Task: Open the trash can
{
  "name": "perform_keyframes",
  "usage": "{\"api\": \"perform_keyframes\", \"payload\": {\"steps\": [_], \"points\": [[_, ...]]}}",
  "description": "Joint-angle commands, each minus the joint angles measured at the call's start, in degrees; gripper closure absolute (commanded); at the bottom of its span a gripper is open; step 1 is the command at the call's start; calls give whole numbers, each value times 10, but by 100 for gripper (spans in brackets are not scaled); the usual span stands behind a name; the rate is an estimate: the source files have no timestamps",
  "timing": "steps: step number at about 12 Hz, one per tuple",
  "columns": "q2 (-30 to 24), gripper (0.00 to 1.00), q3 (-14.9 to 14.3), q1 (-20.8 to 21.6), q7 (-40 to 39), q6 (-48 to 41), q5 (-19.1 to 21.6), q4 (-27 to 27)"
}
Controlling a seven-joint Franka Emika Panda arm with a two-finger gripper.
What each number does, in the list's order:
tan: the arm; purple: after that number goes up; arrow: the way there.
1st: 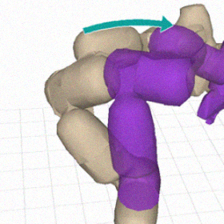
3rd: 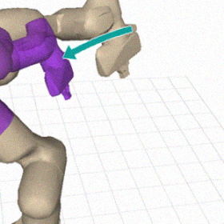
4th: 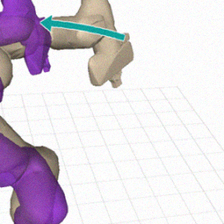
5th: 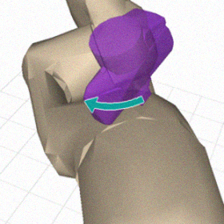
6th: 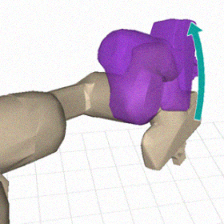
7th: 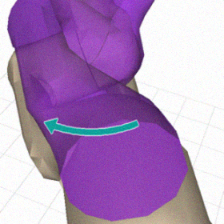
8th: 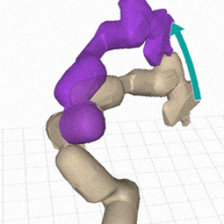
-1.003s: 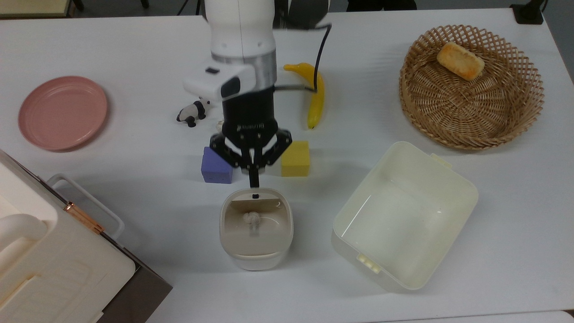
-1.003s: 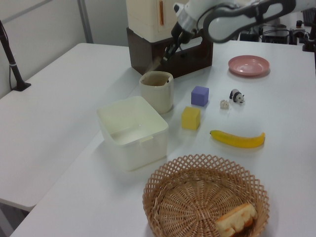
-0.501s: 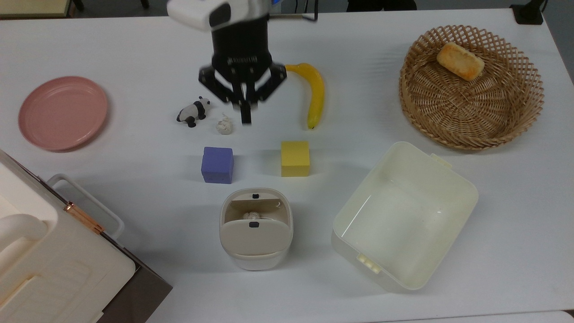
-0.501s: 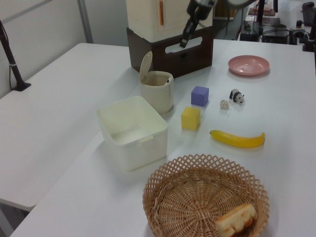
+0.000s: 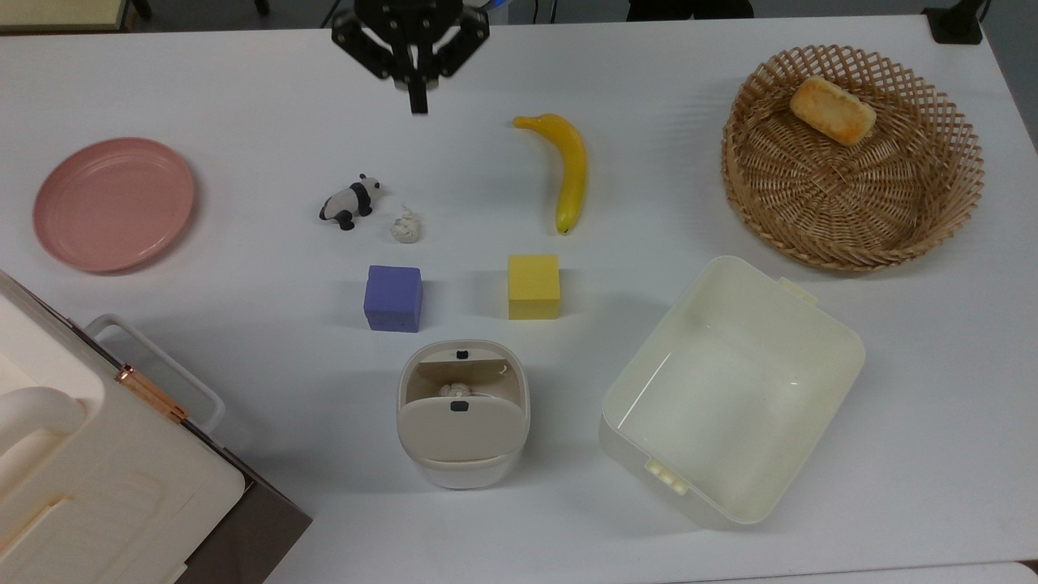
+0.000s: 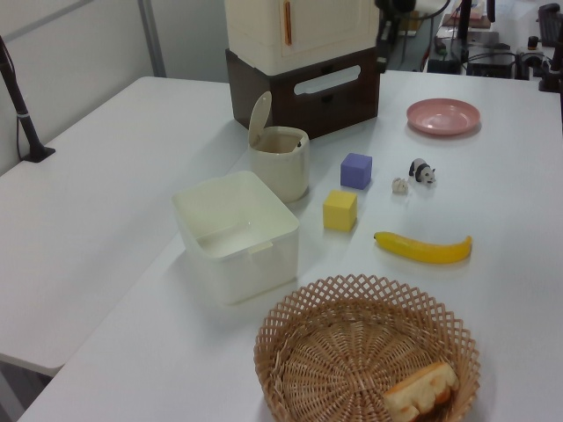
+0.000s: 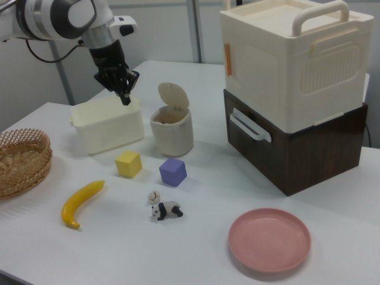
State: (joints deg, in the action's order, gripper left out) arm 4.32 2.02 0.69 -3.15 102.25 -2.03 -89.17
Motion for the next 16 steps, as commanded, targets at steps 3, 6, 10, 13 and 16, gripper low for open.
{"api": "perform_keyframes", "payload": {"steps": [3,6,10,13,16], "points": [[-48,35,-5,-13,-20,-78,-13,-33],[-46,0,-5,-13,-19,-78,-24,-33],[-46,0,-5,-13,-12,-92,-24,-32],[-47,0,-7,-14,-2,-127,-24,-29],[-47,0,-7,-14,5,-127,-23,-27]]}}
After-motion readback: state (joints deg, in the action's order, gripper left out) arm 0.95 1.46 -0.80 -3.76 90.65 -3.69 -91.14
